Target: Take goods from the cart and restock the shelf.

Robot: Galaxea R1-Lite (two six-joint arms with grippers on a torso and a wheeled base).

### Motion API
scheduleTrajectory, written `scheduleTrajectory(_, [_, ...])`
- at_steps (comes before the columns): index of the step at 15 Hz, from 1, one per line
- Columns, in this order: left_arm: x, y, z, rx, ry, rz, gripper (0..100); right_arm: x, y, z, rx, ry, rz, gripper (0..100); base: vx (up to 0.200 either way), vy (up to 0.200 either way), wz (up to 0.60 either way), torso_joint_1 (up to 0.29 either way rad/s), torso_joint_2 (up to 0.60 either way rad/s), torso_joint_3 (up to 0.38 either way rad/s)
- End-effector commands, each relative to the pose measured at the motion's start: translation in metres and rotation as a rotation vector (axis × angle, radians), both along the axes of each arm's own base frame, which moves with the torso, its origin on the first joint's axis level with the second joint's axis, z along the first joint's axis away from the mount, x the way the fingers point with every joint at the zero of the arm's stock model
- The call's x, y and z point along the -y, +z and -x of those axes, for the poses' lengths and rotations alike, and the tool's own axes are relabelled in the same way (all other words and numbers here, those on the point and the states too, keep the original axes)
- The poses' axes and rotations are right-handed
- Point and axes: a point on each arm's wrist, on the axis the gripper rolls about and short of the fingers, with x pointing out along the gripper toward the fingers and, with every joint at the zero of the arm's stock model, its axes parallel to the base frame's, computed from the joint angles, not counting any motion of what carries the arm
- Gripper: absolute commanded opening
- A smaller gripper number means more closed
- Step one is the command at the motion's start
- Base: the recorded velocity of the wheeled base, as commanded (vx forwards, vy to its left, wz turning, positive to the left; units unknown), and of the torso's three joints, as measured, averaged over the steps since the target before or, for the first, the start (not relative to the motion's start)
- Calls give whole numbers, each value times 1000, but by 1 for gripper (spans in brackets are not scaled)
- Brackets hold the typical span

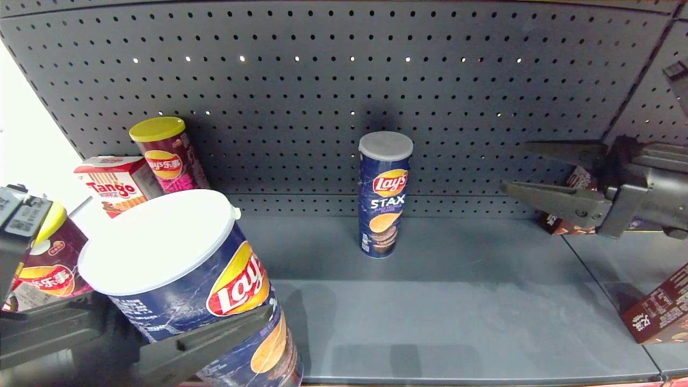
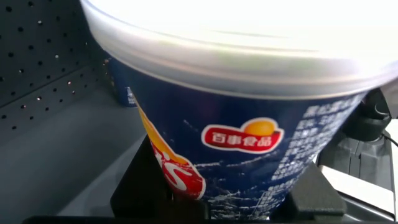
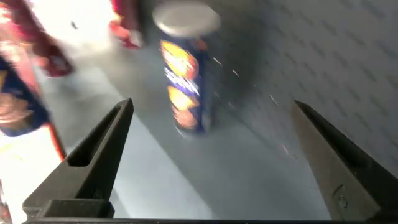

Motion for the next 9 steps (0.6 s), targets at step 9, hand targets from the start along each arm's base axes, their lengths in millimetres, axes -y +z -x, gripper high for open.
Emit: scheduleTrajectory(9, [0, -1, 0, -4, -3, -2, 0, -35, -22, -74, 19, 246, 9, 100, 0, 0, 0, 0, 0, 0])
